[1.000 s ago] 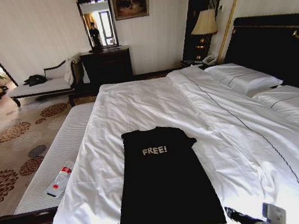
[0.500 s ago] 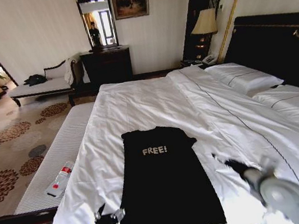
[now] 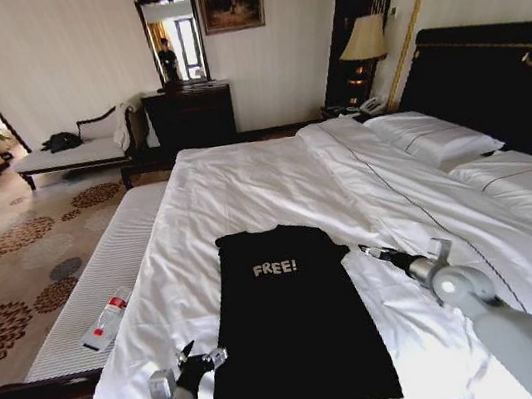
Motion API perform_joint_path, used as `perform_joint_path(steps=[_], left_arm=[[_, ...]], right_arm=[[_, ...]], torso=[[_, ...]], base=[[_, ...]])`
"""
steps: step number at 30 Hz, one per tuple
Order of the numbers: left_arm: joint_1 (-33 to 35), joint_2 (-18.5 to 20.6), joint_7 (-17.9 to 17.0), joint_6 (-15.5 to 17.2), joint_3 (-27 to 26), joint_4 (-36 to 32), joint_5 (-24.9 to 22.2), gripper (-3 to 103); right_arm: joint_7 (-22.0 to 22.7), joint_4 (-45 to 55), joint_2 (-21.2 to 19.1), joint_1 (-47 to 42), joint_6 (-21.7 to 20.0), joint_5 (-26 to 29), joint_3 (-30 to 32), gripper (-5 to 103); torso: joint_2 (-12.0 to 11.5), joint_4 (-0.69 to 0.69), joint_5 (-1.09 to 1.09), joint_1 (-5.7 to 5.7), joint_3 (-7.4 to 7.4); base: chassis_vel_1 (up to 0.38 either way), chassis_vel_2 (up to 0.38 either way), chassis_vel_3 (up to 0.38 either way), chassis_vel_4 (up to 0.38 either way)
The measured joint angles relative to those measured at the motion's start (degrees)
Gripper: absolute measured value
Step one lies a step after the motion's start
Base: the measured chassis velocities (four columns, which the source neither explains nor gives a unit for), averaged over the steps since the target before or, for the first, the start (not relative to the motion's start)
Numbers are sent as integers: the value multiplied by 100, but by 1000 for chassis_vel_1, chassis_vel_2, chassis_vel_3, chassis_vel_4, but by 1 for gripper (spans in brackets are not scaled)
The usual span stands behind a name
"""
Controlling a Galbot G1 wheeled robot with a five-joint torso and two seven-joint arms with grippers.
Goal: Fold the clothes on the bed.
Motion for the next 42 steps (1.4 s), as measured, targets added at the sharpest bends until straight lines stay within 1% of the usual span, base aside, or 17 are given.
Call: perform_joint_path(steps=[8, 10, 11, 13, 15, 16, 20, 21, 23, 24, 26, 29, 30, 31, 34, 37, 42], left_arm=[[-158, 61, 4, 31, 57, 64, -72, 100], [-157, 54, 4, 33, 64, 85, -74, 100], [-156, 50, 6, 34, 73, 104, -74, 100], [-158, 50, 8, 35, 75, 115, -75, 100], [-184, 57, 11, 36, 78, 157, -86, 100], [-184, 57, 11, 36, 78, 157, -86, 100], [-252, 48, 12, 38, 98, 222, -118, 100], [-252, 48, 12, 38, 98, 222, -118, 100], [-260, 27, 12, 38, 106, 250, -119, 100], [-260, 27, 12, 38, 106, 250, -119, 100], [-260, 9, 12, 39, 106, 277, -119, 100], [-260, -1, 12, 39, 106, 291, -122, 100], [-260, -22, 12, 39, 101, 313, -153, 100], [-260, -26, 12, 39, 99, 316, -161, 100], [-265, -47, 12, 39, 94, 333, -194, 100], [-271, -66, 12, 39, 92, 339, -197, 100], [-242, -76, 12, 37, 74, 324, -193, 100]], right_arm=[[7, -740, 184, 754, -19, 46, -759, 102], [32, -892, 246, 858, -36, 91, -861, 99], [47, -980, 279, 911, -39, 111, -910, 94], [51, -1005, 289, 926, -39, 116, -928, 94], [59, -1043, 307, 950, -38, 130, -961, 84], [59, -1043, 307, 950, -38, 130, -961, 84], [148, -1032, 338, 965, -60, 278, -975, 61], [148, -1032, 338, 965, -60, 278, -975, 61], [178, -979, 351, 959, -67, 301, -979, 50], [178, -979, 351, 959, -67, 301, -979, 50], [205, -922, 357, 945, -71, 322, -980, 40], [227, -880, 358, 936, -73, 348, -979, 40], [275, -781, 359, 910, -88, 430, -959, 29], [281, -764, 358, 906, -93, 444, -953, 23], [311, -685, 348, 873, -115, 489, -927, 18], [358, -621, 342, 825, -121, 512, -882, 3], [378, -543, 326, 777, -87, 420, -837, 2]], torso=[[0, -1, -1, -1, 0], [0, 0, 0, -1, -1], [1, -1, -1, -1, -1], [1, -1, -1, -1, -1], [1, -1, -1, -1, -1], [1, -1, -1, -1, -1], [1, -1, -1, -1, -1], [1, -1, -1, -1, -1], [1, -1, -1, -1, -1], [1, -1, -1, -1, -1], [1, -2, -1, -1, -1], [1, -1, -1, -1, -1], [1, -1, -1, -1, -1], [2, -1, -1, -1, -1], [2, -1, -1, -1, -1], [2, -1, -1, -1, -1], [2, -1, -1, -1, -1]], base=[[0, 0, 0, 0], [0, 0, 0, 0], [0, 0, 0, 0], [0, 0, 0, 0], [0, 0, 0, 0], [0, 0, 0, 0], [0, 0, 0, 0], [0, 0, 0, 0], [0, 0, 0, 0], [0, 0, 0, 0], [0, 0, 0, 0], [0, 0, 0, 0], [0, 0, 0, 0], [0, 0, 0, 0], [0, 0, 0, 0], [0, 0, 0, 0], [0, 0, 0, 0]])
